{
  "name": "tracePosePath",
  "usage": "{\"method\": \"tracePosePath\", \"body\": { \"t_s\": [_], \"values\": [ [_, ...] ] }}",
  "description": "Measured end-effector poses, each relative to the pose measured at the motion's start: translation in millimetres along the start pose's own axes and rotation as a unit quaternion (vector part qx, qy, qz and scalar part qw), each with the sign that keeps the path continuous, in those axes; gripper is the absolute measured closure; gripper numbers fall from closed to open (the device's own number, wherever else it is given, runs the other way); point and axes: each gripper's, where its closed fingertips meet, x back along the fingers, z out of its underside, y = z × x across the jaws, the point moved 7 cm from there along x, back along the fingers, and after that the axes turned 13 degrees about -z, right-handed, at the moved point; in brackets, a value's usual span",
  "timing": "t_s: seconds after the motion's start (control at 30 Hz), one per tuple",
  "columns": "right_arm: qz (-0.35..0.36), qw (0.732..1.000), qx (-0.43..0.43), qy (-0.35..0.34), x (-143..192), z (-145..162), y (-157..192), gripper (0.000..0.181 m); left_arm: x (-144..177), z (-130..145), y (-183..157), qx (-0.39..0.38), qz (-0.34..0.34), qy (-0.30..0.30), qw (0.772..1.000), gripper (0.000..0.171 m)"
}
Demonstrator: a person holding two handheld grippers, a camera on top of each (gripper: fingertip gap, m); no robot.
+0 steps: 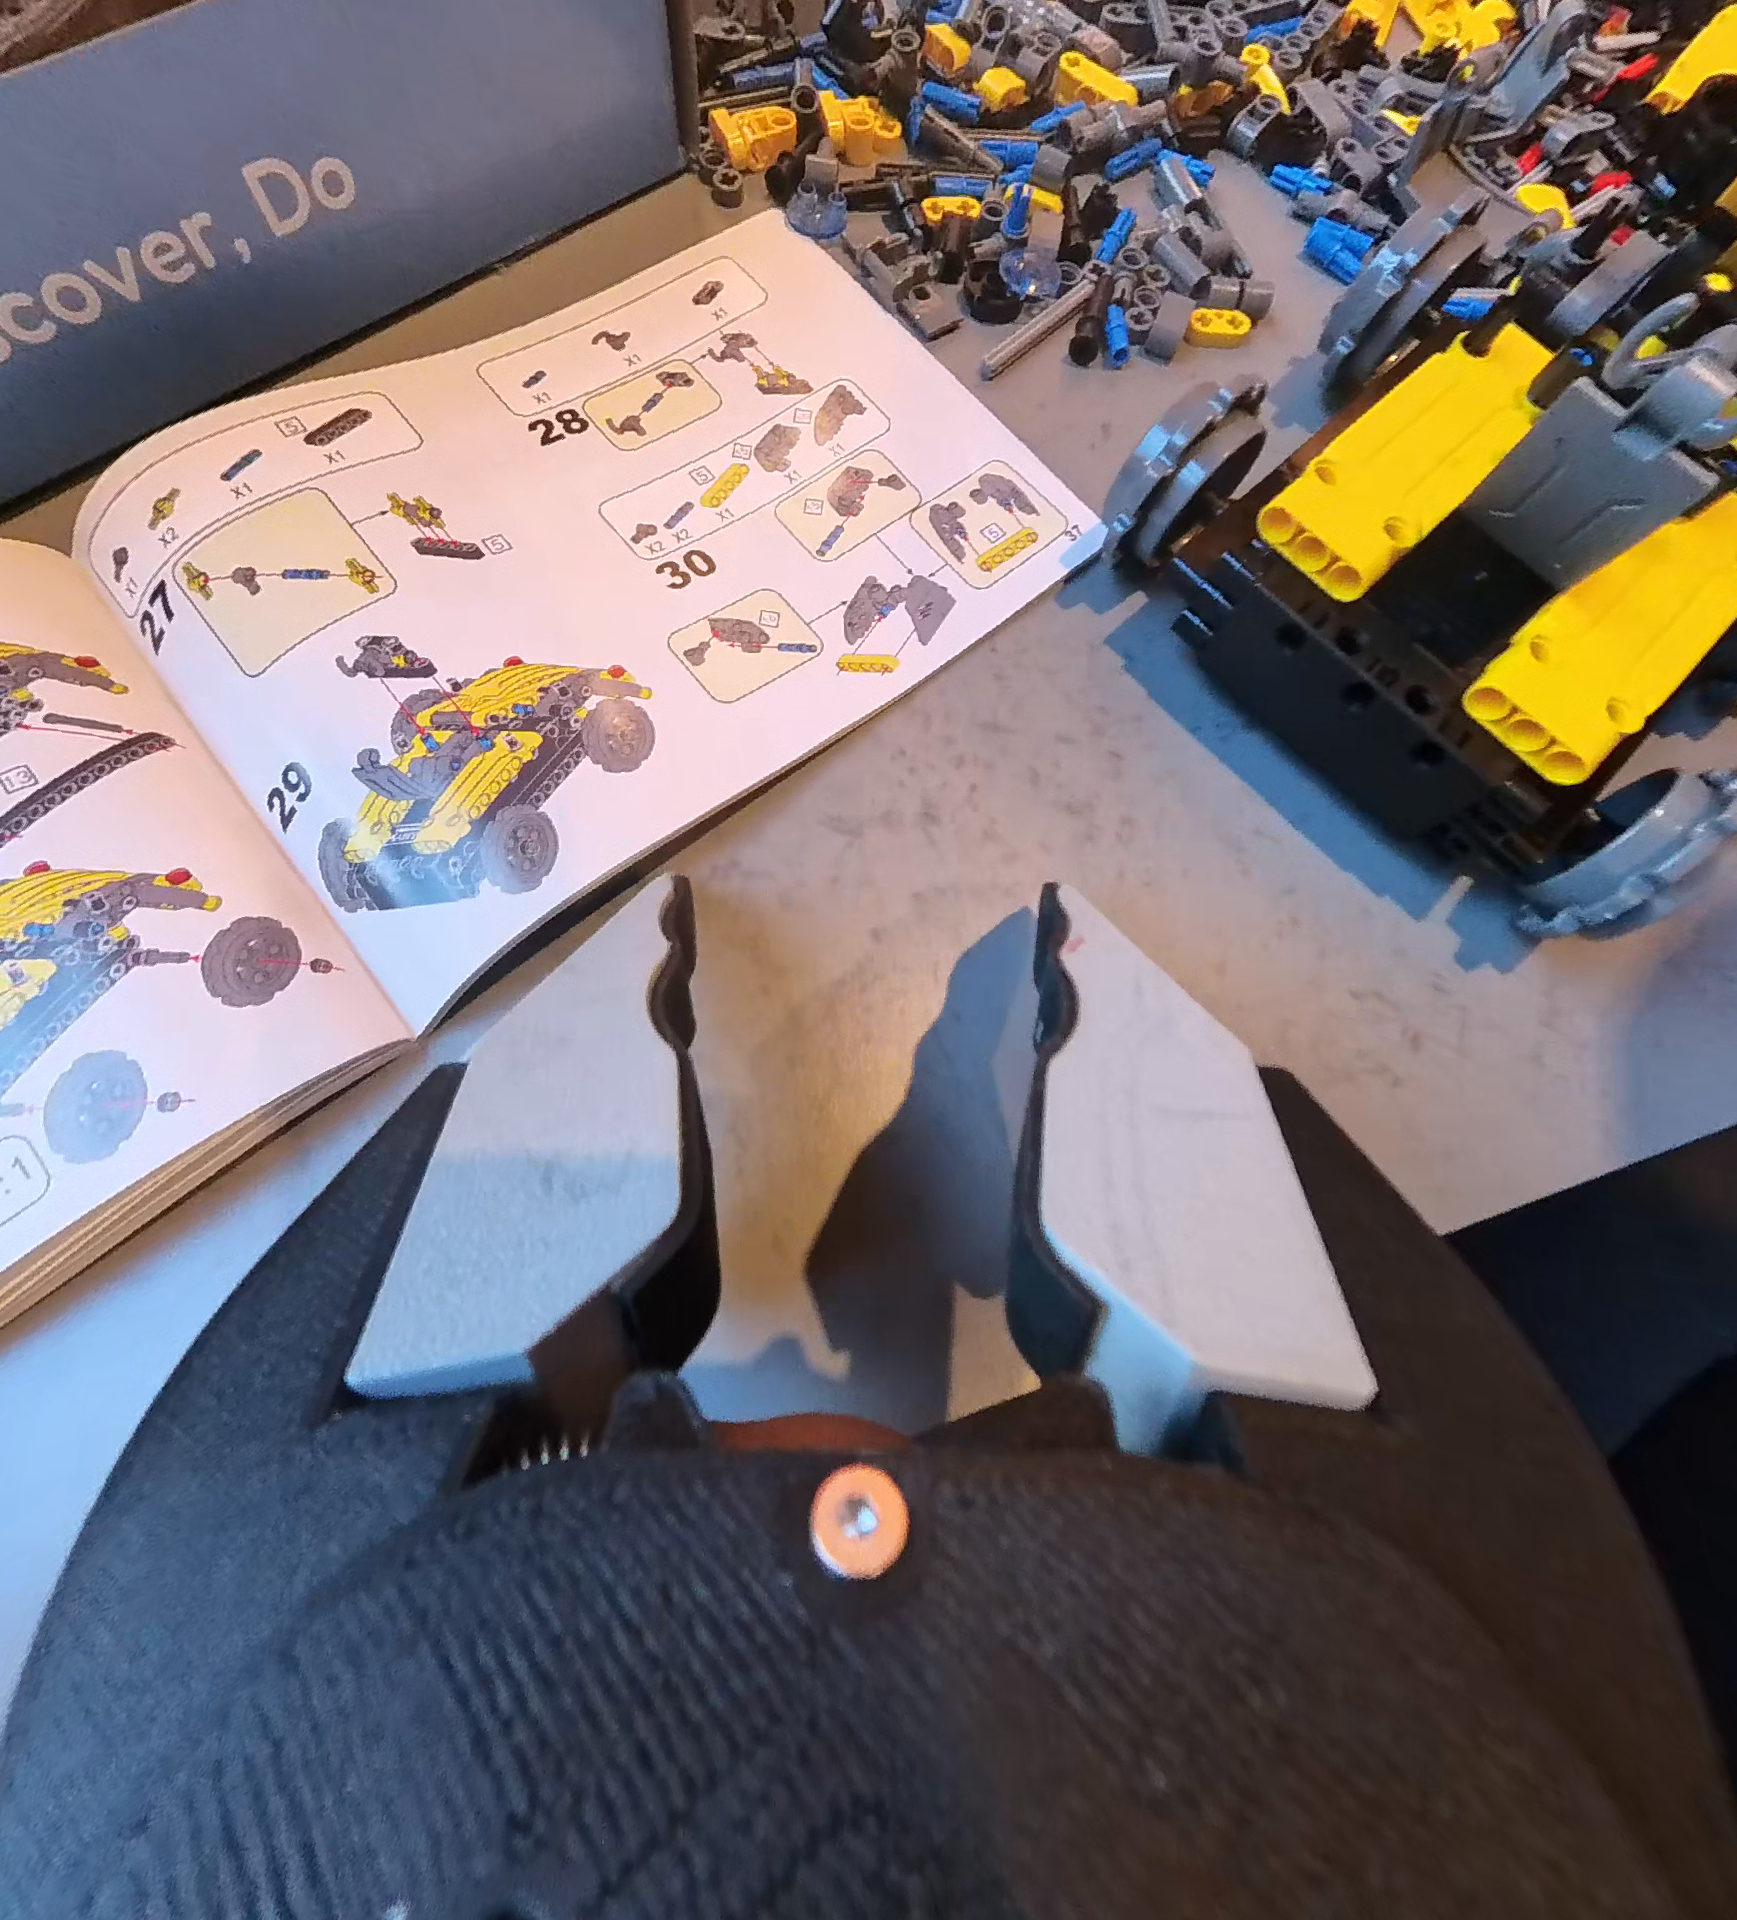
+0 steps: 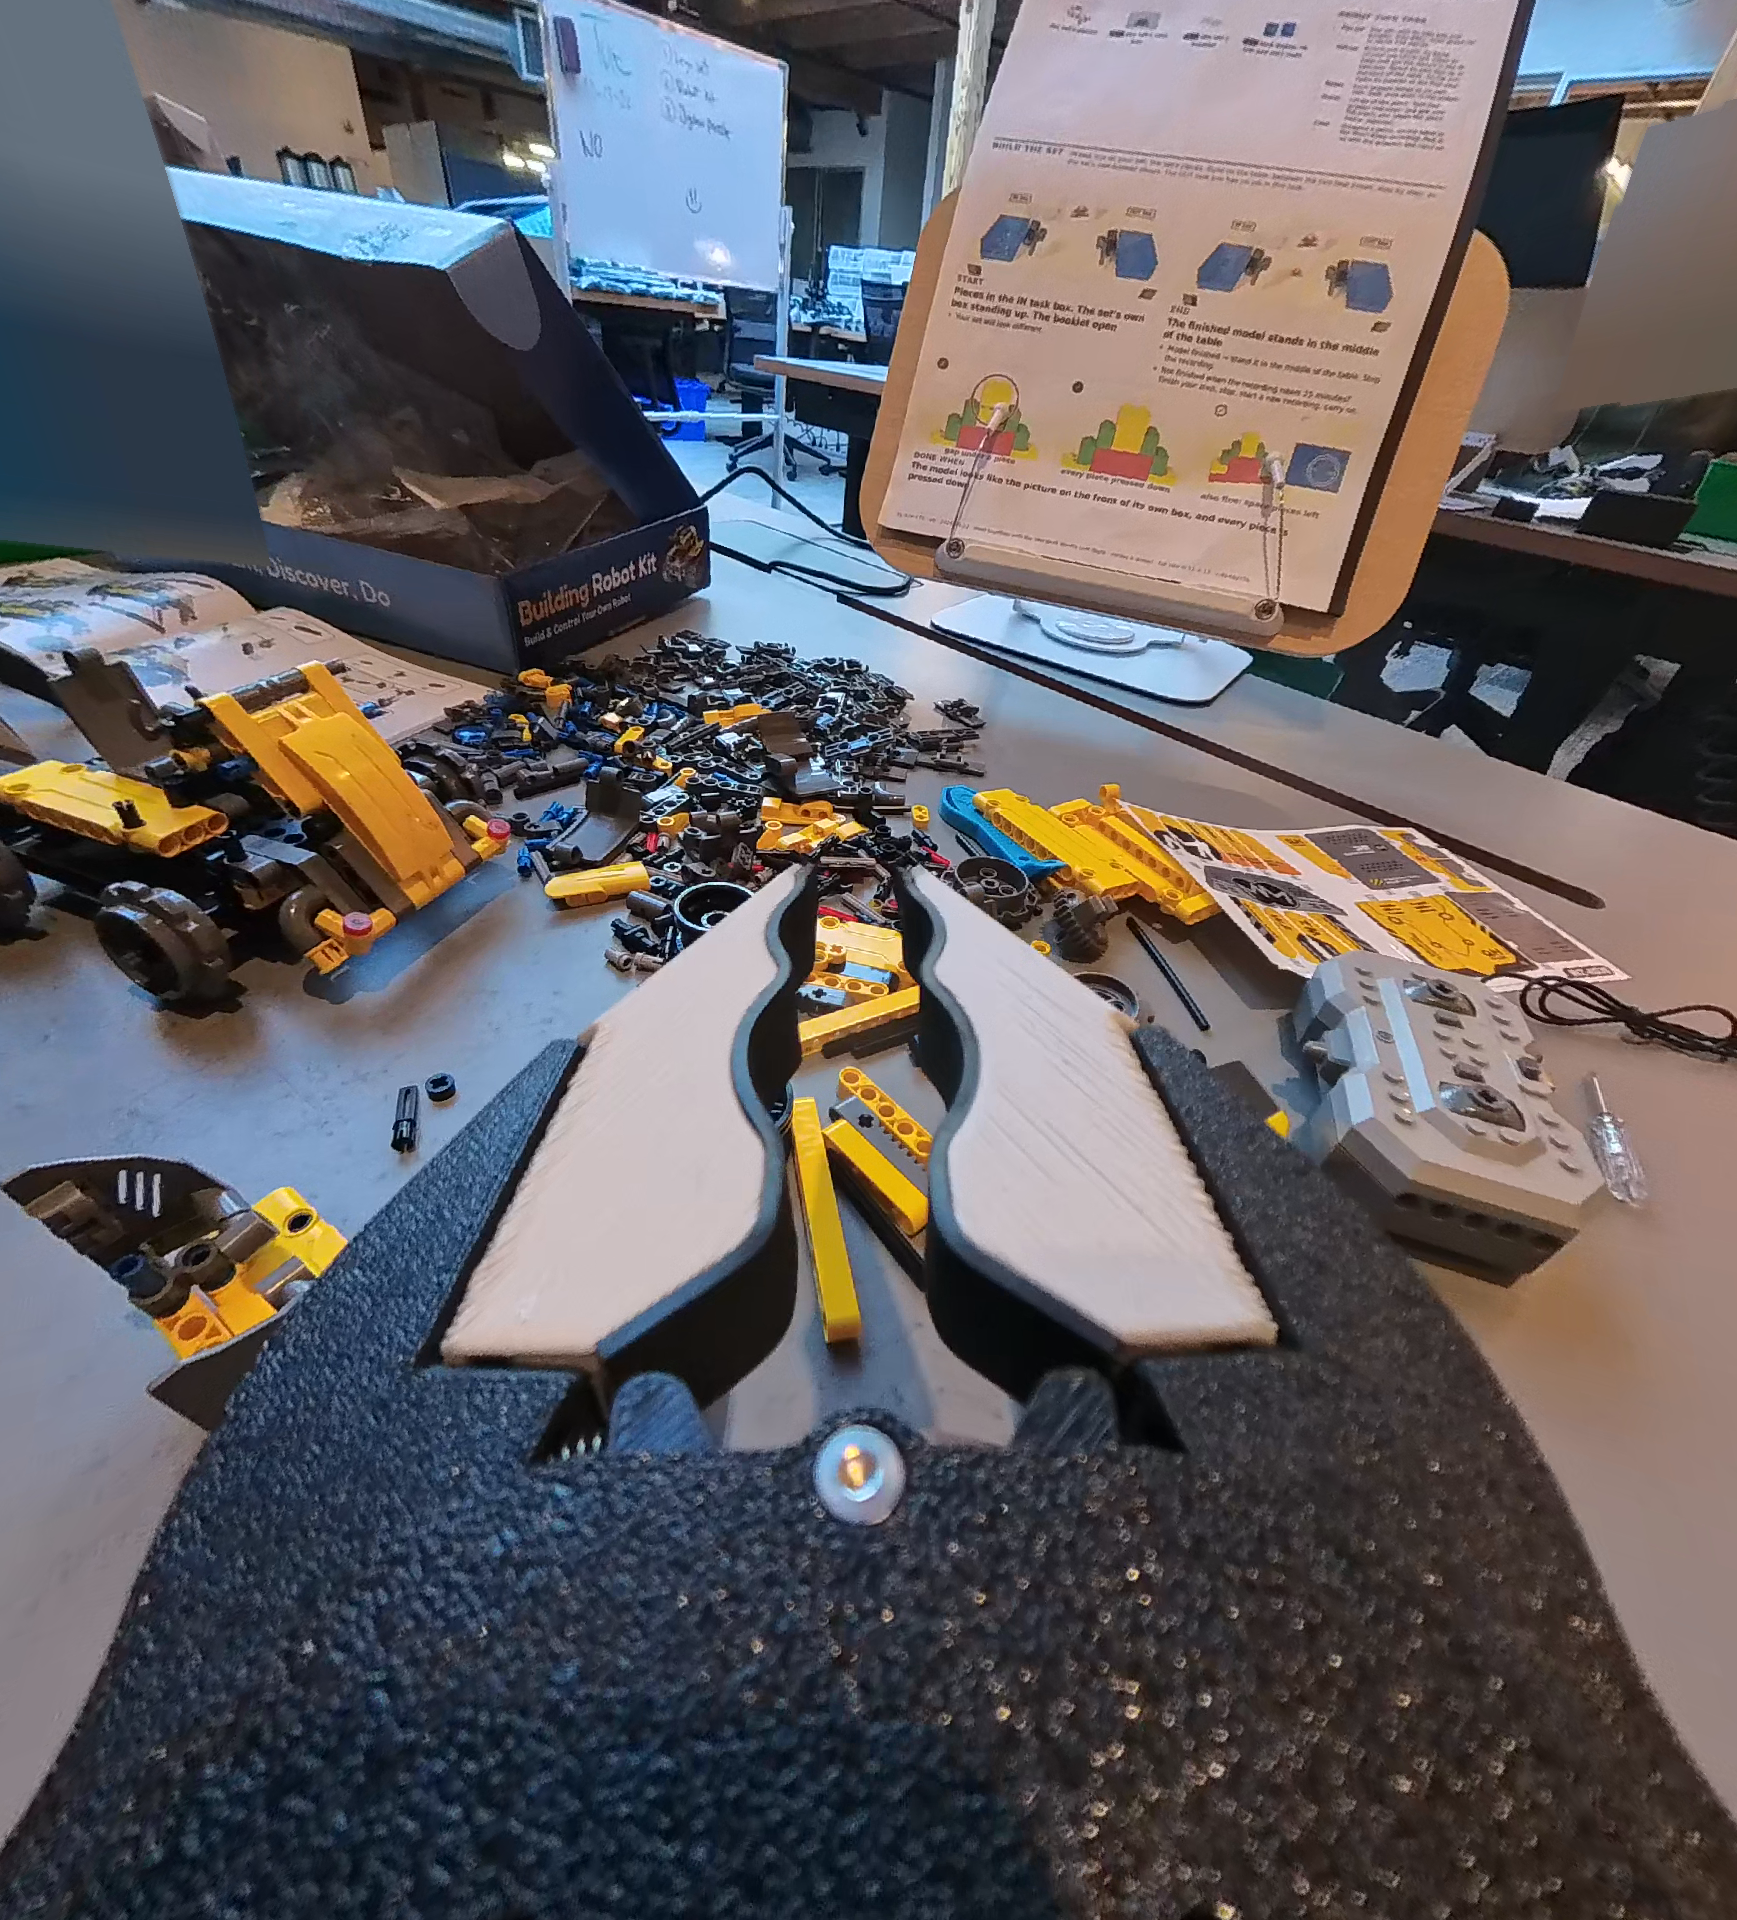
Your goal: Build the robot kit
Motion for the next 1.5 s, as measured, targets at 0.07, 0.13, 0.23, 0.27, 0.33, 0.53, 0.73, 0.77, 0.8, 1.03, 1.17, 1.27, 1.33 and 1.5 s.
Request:
{"method": "tracePosePath", "body": {
  "t_s": [0.07,0.13,0.23,0.27,0.33,0.53,0.73,0.77,0.8,1.03,1.17,1.27,1.33,1.5],
  "values": [
    [0.0,1.0,-0.001,-0.001,0,0,0,0.166,1,0,0,0.001,0.0,-0.001,1.0,0.107],
    [-0.002,1.0,-0.002,-0.001,0,0,0,0.166,2,-1,-1,0.003,0.002,-0.003,1.0,0.107],
    [-0.007,1.0,-0.001,0.002,0,1,0,0.165,5,-1,-3,0.006,0.005,-0.005,1.0,0.107],
    [-0.007,1.0,0.004,0.005,0,1,0,0.164,6,-1,-4,0.007,0.006,-0.007,1.0,0.107],
    [-0.014,1.0,0.009,0.004,3,0,0,0.163,11,-3,-6,0.007,0.007,-0.012,1.0,0.107],
    [-0.201,0.978,-0.051,0.002,25,-2,26,0.145,30,-3,-10,0.005,0.006,-0.027,1.0,0.107],
    [-0.283,0.95,-0.035,0.127,27,21,63,0.132,46,-3,-28,-0.005,0.034,-0.038,0.999,0.107],
    [-0.29,0.945,-0.031,0.149,25,25,67,0.131,49,-4,-34,-0.012,0.041,-0.041,0.998,0.107],
    [-0.295,0.94,-0.024,0.17,24,28,70,0.13,51,-5,-40,-0.02,0.052,-0.043,0.998,0.107],
    [-0.303,0.925,0.017,0.23,15,41,83,0.16,61,3,-107,-0.13,0.139,-0.044,0.981,0.106],
    [-0.287,0.93,0.018,0.228,15,36,85,0.16,63,14,-142,-0.168,0.176,-0.043,0.969,0.106],
    [-0.274,0.934,-0.045,0.224,13,32,78,0.161,61,20,-159,-0.182,0.187,-0.039,0.964,0.106],
    [-0.262,0.936,-0.097,0.213,12,31,70,0.161,61,24,-166,-0.188,0.193,-0.039,0.962,0.106],
    [-0.27,0.925,-0.206,0.173,15,29,58,0.162,58,31,-164,-0.185,0.193,-0.03,0.963,0.107]
  ]
}}
